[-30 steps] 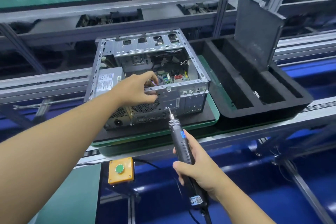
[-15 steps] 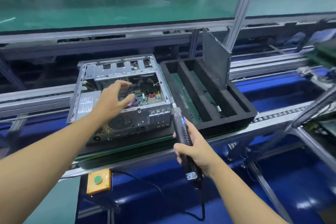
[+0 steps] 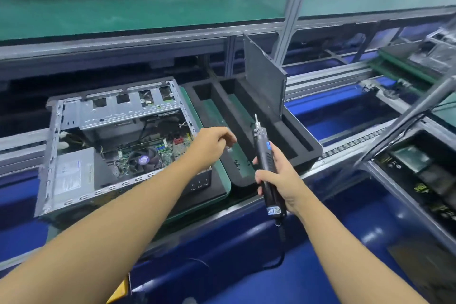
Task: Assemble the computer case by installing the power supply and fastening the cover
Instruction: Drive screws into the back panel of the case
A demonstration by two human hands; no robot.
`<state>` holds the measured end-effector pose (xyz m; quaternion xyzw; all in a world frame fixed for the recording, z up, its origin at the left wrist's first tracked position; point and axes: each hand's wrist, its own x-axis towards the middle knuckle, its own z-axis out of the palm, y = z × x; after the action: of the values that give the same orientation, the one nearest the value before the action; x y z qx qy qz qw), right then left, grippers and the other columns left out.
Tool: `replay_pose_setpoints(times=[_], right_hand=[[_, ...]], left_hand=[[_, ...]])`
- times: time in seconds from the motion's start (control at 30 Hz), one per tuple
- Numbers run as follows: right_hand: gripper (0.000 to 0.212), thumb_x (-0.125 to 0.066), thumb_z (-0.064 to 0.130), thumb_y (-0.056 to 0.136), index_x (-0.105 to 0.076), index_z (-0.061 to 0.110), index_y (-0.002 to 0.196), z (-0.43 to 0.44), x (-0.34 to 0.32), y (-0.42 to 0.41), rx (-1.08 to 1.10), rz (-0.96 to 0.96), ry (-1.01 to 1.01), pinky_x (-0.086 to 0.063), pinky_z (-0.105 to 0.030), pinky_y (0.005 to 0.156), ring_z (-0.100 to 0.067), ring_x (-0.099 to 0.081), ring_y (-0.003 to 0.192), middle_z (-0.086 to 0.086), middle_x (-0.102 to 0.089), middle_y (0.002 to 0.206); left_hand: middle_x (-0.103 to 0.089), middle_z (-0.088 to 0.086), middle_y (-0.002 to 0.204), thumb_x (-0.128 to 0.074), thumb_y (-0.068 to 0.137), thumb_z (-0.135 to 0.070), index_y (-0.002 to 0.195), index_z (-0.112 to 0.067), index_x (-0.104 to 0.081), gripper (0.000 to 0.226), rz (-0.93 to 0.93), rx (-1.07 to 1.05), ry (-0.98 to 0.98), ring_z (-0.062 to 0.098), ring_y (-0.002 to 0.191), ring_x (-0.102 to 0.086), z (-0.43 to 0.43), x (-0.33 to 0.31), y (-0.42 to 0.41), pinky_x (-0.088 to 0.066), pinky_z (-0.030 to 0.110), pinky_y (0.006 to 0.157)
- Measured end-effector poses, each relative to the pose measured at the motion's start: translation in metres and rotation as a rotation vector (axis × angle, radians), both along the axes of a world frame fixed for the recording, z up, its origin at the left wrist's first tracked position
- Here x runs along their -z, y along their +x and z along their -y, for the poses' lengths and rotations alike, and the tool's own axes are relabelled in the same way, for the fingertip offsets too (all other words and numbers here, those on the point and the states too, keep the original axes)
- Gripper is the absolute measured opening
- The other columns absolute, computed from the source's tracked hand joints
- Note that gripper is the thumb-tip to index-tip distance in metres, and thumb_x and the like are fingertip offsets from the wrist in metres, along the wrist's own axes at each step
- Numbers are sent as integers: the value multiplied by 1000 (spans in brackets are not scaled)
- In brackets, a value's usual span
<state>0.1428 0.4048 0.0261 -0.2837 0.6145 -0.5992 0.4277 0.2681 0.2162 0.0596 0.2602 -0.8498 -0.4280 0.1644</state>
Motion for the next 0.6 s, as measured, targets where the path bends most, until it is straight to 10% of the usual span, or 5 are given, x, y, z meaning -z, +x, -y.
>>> replay_pose_setpoints(times=[0.2,0.37,0.5,0.6], right_hand=[[76,-75,9,72,-53,34,141,8,11,-48,114,82,-28,-53,-34,54,-21,-58,67,-9,-63,105],[76,-67,-2,77,-53,38,140,20,28,-89,98,103,0,-53,-33,53,-20,-56,65,-4,-64,101],[80,-62,-7,80,-48,38,145,34,45,-121,24,122,38,-53,-33,53,-20,-56,65,-2,-64,100],[80,-61,-7,82,-46,40,145,43,53,-144,-35,138,61,-54,-34,54,-21,-56,66,0,-64,100]], left_hand=[[-74,7,73,-51,101,-14,95,-6,-65,17,213,11,156,22,53,-70,20,13,-68,-59,32,52],[-73,18,96,-51,91,6,97,4,-67,17,633,73,59,30,85,-71,27,59,-129,-60,39,80],[-57,11,78,-50,85,10,70,-9,-50,24,778,5,-56,19,60,-51,24,112,-167,-45,30,59],[-70,17,93,-51,86,12,64,-9,-47,30,842,-27,-56,29,93,-70,22,148,-189,-55,34,78]])
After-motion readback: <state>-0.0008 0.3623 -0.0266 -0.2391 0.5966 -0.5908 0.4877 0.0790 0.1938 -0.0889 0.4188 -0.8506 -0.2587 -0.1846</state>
